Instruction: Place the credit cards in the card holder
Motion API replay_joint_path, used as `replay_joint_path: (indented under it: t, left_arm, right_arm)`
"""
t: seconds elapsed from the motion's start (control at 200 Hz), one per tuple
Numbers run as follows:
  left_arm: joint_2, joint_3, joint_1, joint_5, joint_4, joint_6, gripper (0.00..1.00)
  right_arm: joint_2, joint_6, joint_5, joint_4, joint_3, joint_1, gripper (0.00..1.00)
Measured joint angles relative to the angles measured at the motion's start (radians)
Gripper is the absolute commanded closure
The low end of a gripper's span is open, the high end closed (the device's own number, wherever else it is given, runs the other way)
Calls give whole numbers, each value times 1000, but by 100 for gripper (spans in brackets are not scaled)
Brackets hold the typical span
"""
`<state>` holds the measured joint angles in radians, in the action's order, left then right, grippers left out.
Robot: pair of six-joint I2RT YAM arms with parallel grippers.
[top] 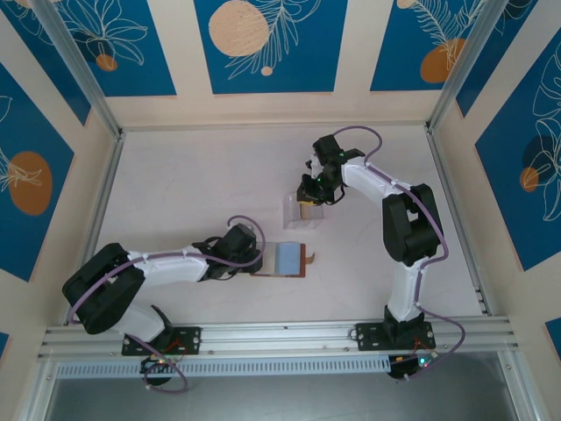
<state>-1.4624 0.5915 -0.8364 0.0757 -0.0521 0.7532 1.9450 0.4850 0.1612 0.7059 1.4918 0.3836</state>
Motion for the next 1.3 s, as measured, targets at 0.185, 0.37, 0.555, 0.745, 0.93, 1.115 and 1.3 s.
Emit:
replay_joint_path:
  t: [0.185, 0.37, 0.555, 0.745, 0.93, 1.115, 1.3]
  left_arm:
    - [0, 0, 0, 0, 0, 0, 64]
    - [0, 0, 0, 0, 0, 0, 64]
    - [0, 0, 0, 0, 0, 0, 64]
    - [0, 0, 0, 0, 0, 0, 64]
    - [0, 0, 0, 0, 1, 0, 64]
    - [0, 0, 0, 0, 1, 0, 64]
    - [0, 0, 0, 0, 1, 0, 64]
  right_arm:
    - [3, 0, 0, 0, 0, 0, 82]
    - [4, -4, -1, 0, 0, 0, 83]
    - [7, -8, -15, 1, 0, 0, 85]
    - [7, -12, -42, 2, 0, 2, 84]
    - [5, -14, -31, 0, -2, 3, 83]
    - [-10, -14, -9, -5, -2, 3, 82]
    - [-15, -14, 5, -11, -3, 3, 82]
